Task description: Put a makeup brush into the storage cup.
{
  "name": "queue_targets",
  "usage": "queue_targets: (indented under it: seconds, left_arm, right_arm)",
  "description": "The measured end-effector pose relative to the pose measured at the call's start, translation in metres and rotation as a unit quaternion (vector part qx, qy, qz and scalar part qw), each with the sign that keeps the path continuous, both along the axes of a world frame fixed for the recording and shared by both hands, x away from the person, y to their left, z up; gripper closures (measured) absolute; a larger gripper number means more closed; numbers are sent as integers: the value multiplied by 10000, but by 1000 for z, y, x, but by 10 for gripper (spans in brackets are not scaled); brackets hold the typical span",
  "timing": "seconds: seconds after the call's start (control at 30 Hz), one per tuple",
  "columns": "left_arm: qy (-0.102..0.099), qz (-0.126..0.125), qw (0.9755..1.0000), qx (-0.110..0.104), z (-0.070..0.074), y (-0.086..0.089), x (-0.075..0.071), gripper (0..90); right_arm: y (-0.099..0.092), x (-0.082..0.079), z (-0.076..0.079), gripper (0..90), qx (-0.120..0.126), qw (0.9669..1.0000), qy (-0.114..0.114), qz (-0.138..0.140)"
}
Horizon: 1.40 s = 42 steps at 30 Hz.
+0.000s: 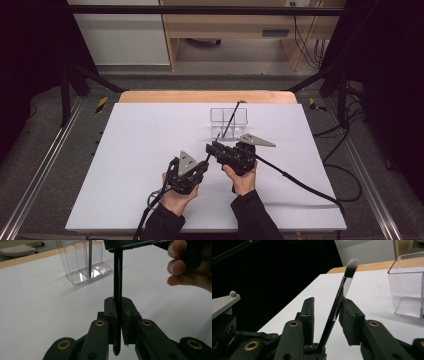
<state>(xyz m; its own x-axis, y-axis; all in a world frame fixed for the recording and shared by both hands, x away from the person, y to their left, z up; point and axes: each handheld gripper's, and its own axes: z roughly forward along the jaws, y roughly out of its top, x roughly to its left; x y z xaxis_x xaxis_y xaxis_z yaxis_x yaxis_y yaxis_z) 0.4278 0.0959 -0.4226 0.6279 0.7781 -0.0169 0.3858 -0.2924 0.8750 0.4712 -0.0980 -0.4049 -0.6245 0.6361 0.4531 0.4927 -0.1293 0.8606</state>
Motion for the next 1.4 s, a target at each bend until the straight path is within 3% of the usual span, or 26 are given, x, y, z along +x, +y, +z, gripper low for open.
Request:
queue_targets:
  seconds: [0.17,0.63,0.97,1.17,1.4]
  left_arm:
    - [-26,9,10000,-58,1,1,-1,833]
    - [-15,-85,9999,-104,2,1,-2,822]
    - [-98,-348,9993,83,10,12,-1,570]
    - [-101,-409,9991,-43,15,26,1,482]
    - [-142,-416,9990,-14,21,46,3,373]
  right_arm:
    - [0,0,1,776,82,10000,54,-3]
    - [-3,-1,4,840,176,9995,-6,255]
    - [-8,-2,11,840,33,9995,-239,183]
    - [-11,-1,13,840,-86,9993,-343,144]
    - [-15,1,17,840,-192,9988,-430,114]
